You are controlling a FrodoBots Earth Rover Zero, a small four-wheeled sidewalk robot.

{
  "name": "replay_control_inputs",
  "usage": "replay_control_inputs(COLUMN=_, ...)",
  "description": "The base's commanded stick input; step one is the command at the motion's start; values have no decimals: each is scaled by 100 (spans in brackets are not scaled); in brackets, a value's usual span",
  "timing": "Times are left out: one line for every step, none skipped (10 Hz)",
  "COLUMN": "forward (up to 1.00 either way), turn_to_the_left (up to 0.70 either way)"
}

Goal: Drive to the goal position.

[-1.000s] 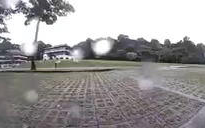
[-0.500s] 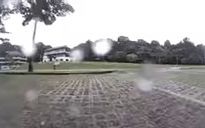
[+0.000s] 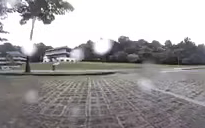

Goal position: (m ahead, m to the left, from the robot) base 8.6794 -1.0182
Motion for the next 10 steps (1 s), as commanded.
replay_control_inputs(forward=85, turn_to_the_left=0)
replay_control_inputs(forward=85, turn_to_the_left=0)
replay_control_inputs(forward=85, turn_to_the_left=-18)
replay_control_inputs(forward=85, turn_to_the_left=-34)
replay_control_inputs(forward=85, turn_to_the_left=-34)
replay_control_inputs(forward=85, turn_to_the_left=-34)
replay_control_inputs(forward=85, turn_to_the_left=-34)
replay_control_inputs(forward=85, turn_to_the_left=-34)
replay_control_inputs(forward=85, turn_to_the_left=-34)
replay_control_inputs(forward=85, turn_to_the_left=-34)
